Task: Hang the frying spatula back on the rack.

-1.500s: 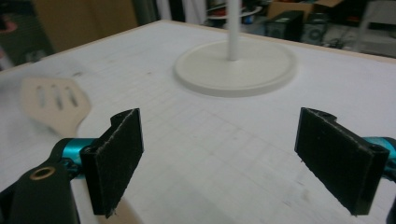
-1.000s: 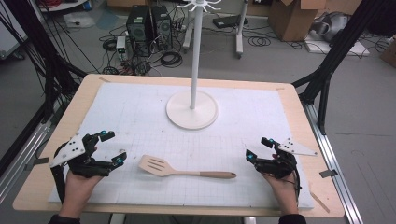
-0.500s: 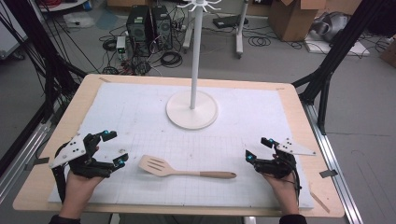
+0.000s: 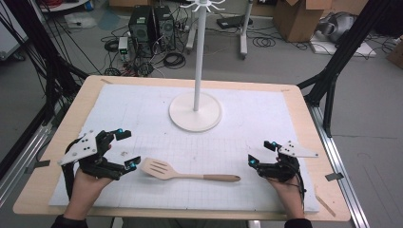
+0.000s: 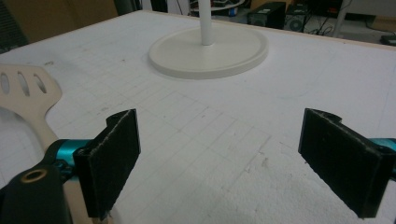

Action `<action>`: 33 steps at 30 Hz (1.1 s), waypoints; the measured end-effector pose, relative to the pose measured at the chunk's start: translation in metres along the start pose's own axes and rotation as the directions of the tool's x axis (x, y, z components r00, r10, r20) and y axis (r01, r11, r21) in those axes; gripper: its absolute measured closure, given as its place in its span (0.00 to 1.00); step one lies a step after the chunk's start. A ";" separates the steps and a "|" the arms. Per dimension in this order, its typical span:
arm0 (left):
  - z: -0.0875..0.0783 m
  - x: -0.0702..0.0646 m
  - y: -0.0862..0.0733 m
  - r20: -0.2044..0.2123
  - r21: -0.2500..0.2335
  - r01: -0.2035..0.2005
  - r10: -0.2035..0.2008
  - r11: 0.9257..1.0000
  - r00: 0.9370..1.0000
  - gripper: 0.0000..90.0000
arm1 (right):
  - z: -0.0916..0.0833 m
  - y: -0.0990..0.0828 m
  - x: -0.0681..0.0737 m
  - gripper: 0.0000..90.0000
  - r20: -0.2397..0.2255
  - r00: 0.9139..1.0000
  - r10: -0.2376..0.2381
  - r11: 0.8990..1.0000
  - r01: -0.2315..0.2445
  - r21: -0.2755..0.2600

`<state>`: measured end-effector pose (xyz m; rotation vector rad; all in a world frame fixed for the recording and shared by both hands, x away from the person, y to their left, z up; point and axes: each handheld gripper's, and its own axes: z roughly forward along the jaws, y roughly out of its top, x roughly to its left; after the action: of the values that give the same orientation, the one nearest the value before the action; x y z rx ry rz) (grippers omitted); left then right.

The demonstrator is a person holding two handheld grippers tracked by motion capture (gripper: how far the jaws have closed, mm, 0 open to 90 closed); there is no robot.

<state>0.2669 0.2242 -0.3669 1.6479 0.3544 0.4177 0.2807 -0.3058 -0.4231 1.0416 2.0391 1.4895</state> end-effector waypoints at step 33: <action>0.126 -0.024 0.014 0.301 0.400 -0.126 0.000 0.908 0.954 0.18 | 0.002 -0.003 -0.004 0.13 -0.002 1.000 0.012 1.000 -0.012 0.015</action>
<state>0.3047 0.1010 -0.3670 2.1125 0.1692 0.1401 0.2836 -0.3078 -0.4266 1.0602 2.0520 1.4837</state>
